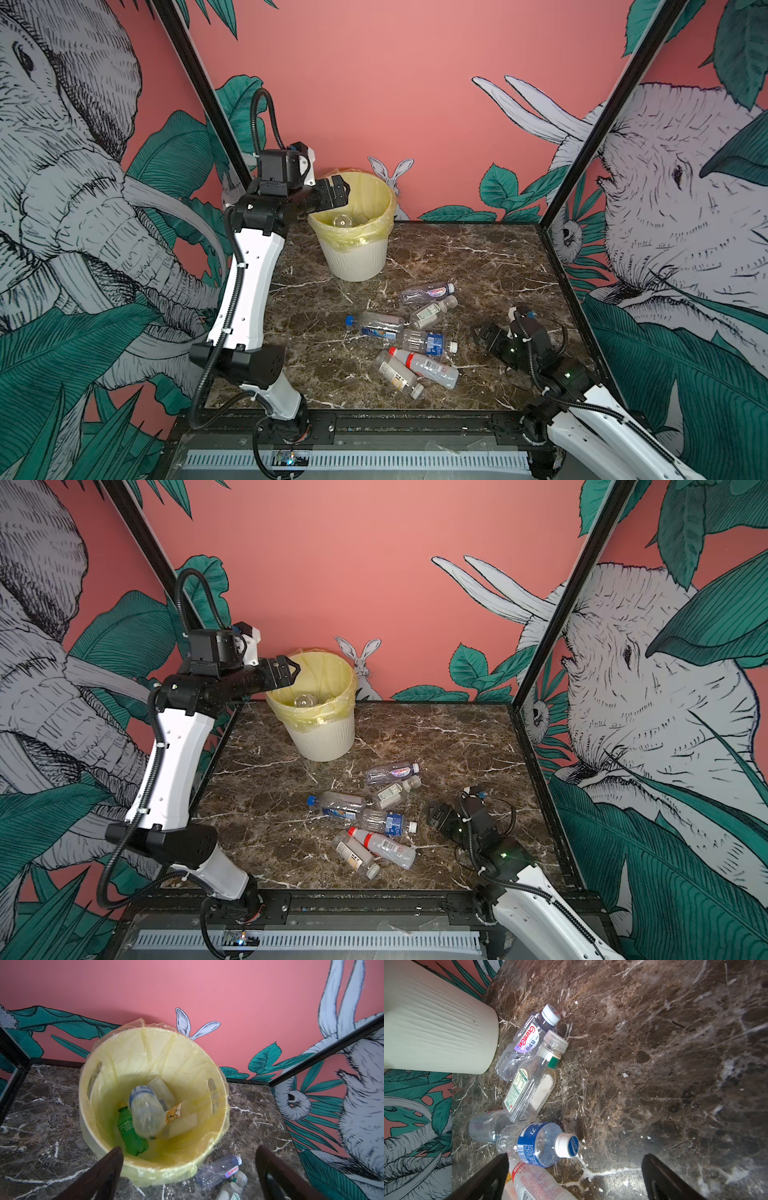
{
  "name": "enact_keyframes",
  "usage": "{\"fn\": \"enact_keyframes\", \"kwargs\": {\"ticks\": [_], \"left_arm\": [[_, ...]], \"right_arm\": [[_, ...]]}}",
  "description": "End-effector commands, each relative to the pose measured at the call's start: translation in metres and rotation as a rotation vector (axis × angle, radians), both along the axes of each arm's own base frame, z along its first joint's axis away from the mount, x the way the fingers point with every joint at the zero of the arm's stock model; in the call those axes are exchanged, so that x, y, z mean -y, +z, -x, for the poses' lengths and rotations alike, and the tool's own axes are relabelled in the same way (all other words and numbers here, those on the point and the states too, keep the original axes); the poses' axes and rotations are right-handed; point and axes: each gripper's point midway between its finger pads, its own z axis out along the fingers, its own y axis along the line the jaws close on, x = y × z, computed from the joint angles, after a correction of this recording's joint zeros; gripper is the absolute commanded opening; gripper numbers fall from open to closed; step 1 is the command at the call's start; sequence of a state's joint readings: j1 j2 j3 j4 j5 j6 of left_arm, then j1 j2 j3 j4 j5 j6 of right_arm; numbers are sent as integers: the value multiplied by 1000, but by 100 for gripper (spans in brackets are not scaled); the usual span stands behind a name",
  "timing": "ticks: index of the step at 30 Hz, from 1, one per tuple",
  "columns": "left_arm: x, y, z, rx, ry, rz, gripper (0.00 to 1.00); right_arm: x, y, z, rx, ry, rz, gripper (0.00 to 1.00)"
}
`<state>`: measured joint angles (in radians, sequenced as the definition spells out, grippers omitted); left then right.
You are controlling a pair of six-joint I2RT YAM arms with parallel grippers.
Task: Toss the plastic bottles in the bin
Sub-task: 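Open the left gripper over the bin to drop the blue-labeled bottle, then withdraw the left arm from the bin toward the bottle pile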
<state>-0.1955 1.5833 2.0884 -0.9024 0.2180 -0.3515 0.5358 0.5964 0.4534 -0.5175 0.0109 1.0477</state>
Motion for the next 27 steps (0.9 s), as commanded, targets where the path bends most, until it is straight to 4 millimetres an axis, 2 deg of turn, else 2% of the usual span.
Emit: {"fn": "enact_keyframes", "kwargs": {"ticks": [1, 7, 13, 19, 24, 27], "left_arm": [[6, -6, 30, -20, -51, 36, 99], [12, -46, 62, -86, -98, 40, 100], [26, -76, 93, -117, -154, -9, 100], [32, -102, 121, -128, -181, -12, 99], [33, -127, 137, -183, -196, 2, 99], [36, -140, 145, -196, -213, 23, 100]], "right_arm": [[4, -11, 4, -49, -26, 14, 99], [-2, -19, 5, -94, -11, 5, 99], [-10, -14, 3, -88, 34, 37, 99], [-28, -6, 2, -59, 102, 95, 99], [-9, -17, 16, -171, -19, 193, 99], [-13, -23, 21, -195, -62, 174, 99]]}}
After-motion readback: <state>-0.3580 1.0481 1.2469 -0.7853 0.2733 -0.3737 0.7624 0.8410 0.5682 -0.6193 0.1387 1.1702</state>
